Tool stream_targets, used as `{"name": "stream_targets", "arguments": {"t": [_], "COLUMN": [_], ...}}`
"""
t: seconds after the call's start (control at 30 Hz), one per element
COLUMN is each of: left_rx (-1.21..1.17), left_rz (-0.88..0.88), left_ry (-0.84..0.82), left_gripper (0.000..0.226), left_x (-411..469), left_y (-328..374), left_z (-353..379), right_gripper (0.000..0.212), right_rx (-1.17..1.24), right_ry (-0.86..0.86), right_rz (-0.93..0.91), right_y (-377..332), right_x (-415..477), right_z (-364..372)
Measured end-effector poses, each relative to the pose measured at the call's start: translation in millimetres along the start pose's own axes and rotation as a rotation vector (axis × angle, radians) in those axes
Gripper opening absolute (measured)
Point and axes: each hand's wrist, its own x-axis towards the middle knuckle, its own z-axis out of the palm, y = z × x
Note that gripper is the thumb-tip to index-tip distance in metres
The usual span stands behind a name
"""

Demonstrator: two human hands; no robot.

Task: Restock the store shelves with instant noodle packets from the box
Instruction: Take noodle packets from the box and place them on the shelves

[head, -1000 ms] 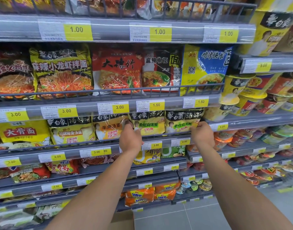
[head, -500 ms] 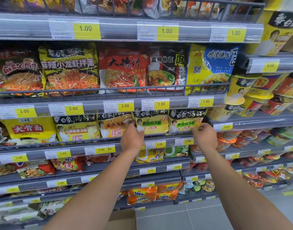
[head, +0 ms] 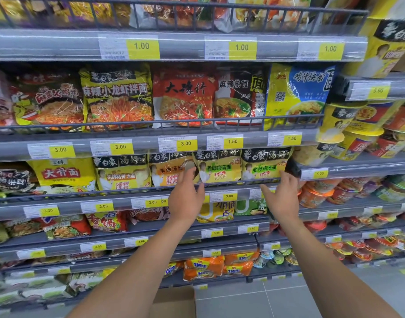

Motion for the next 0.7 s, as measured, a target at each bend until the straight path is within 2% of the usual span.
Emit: {"name": "stream_targets", "arguments": {"t": [0.27,0.7], "left_rx": [0.095,0.104], "left_rz": [0.196,0.147], "left_ry": [-0.045,-0.107], "left_gripper": [0.060,0.061], "left_x": [-25.3,-105.9], "left_y": [-42.5,-170.7], "left_z": [-26.2,-128.7], "right_gripper": [0.080,0.076], "right_rx": [-0.057,-0.066], "right_ry": [-0.026,-0.121], "right_rz": [-0.099,-0.136], "right_y": [-28.9,-109.2], "right_x": [-42.3,-171.4], "right_z": [4.9,43.5]}}
